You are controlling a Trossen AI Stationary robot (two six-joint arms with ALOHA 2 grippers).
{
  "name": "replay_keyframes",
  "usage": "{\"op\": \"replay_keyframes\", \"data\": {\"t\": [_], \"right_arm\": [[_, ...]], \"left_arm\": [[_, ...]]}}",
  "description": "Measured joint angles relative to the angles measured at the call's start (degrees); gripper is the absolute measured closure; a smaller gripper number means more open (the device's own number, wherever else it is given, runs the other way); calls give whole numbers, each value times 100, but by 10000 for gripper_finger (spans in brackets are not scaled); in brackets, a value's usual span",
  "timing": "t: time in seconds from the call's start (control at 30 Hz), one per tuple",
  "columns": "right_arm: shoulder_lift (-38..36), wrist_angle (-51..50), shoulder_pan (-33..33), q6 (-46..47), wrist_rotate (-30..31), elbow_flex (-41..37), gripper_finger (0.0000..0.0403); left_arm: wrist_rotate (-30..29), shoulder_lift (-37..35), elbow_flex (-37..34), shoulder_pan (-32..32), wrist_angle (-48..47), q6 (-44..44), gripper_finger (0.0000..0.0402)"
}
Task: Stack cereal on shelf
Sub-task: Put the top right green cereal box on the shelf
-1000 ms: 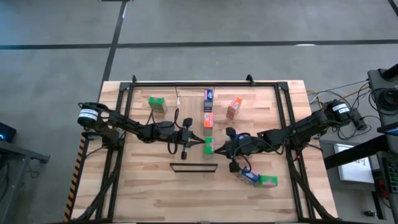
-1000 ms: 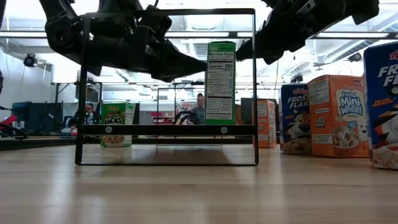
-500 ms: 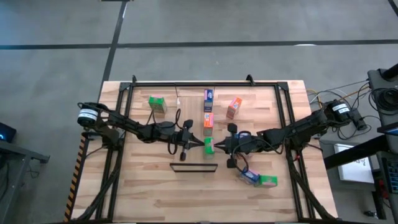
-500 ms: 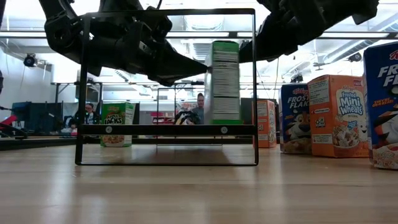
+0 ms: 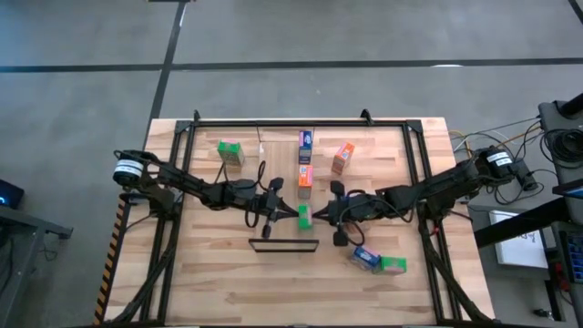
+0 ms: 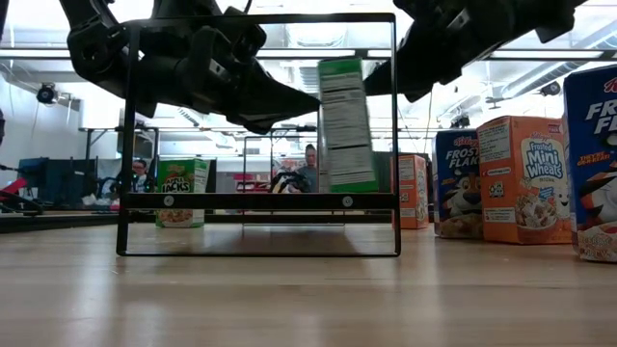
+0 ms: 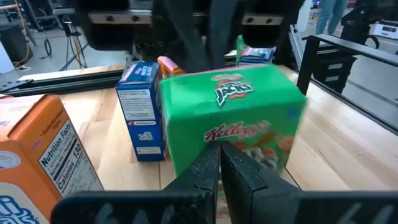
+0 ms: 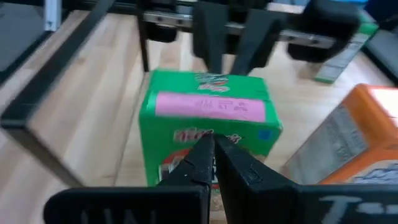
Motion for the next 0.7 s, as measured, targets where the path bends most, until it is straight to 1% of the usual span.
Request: {"op": "replay_keyframes", "data": {"t": [0.13,0.3,0.7], "right_arm": [[6,-16,33,85,-4,0,394],[5,-19,34,95,4,0,394],[4,-64,35,86,2,0,394]], "left_arm": [[11,2,16,-17,1,-54,401],[376,2,29,-60,2,-165,401],[409,2,29,-74,-37,-257,401]]}}
